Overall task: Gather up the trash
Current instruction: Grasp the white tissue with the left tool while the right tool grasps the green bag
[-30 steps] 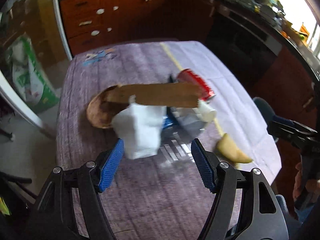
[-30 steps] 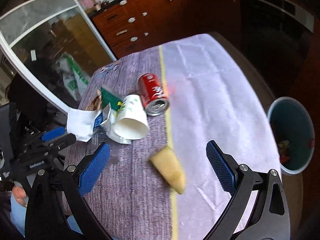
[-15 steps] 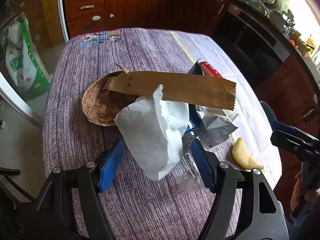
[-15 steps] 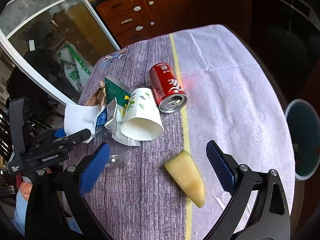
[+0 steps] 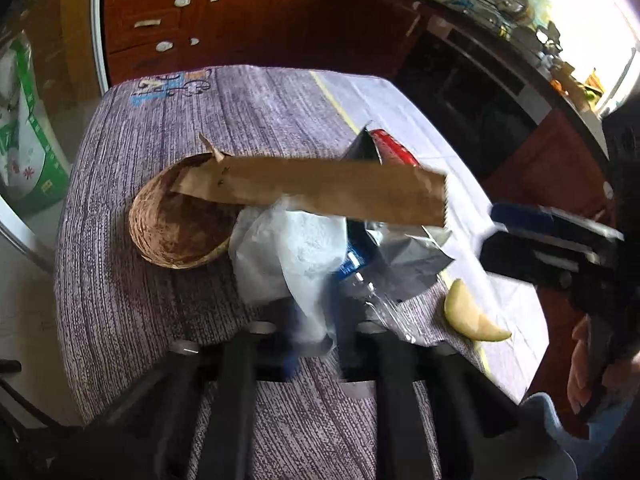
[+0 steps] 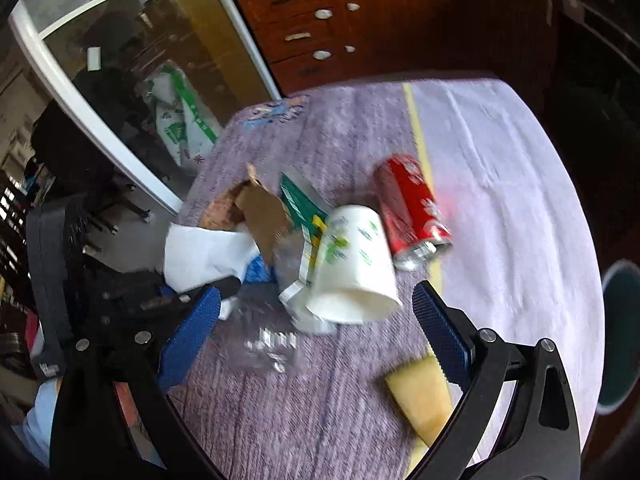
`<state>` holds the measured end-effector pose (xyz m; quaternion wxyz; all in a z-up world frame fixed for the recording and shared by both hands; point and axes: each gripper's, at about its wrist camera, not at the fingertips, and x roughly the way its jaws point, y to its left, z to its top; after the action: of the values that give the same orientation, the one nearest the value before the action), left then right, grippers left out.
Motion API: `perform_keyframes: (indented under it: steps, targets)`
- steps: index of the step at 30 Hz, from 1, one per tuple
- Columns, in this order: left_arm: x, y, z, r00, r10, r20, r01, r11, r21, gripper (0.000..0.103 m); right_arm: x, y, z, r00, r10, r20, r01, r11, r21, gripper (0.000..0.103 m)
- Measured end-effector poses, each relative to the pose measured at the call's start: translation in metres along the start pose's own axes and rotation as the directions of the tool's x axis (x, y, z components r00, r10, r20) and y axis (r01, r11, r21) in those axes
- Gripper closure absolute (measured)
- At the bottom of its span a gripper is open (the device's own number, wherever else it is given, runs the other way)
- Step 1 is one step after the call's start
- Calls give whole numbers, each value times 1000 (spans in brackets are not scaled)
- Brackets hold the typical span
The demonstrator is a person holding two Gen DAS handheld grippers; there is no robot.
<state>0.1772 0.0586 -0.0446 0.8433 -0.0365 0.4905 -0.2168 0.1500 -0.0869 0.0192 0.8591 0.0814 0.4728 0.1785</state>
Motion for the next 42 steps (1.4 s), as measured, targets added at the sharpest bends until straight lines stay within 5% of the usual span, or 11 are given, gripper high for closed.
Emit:
perform_keyframes:
  steps: [5, 8, 12, 15, 19, 22, 27, 35, 42]
  targets:
    - [-10, -1, -7, 1000, -4, 13, 4, 1000, 2, 100, 18, 17, 12, 1000, 11, 2, -11, 998, -55, 15]
    - [-15, 2, -13, 1000, -17, 17, 18, 1000, -14, 100, 25, 28, 13, 999, 31, -8, -32, 996, -86, 34]
    - [-19, 8, -28, 1000, -28, 4, 28, 999, -39, 100, 33, 36, 7, 997, 56, -49, -62, 992, -113, 78]
    - [-20, 16, -37, 1000, -17, -9, 17, 998, -53, 100, 34, 39, 1, 996, 61, -66, -69, 989, -130, 83]
    - [-17, 27, -46, 1000, -11, -30, 8, 997, -81, 100, 36, 41, 0, 994, 59, -89, -71, 988, -140, 80]
    - [-14, 31, -50, 999, -24, -44, 19, 995, -96, 100, 39, 48, 2, 993, 66, -98, -80, 986, -148, 55]
    - [-13, 44, -58, 998, -22, -54, 16, 994, -106, 100, 50, 62, 5, 991, 60, -117, -81, 980, -184, 53]
    - [-19, 68, -73, 996, -4, -89, -8, 992, -129, 100, 35, 30, -5, 995, 29, -101, -40, 993, -114, 53]
    - [-51, 78, -67, 1000, -2, -9, 1, 987, -160, 100, 13, 14, -1, 999, 15, -45, -18, 996, -82, 45]
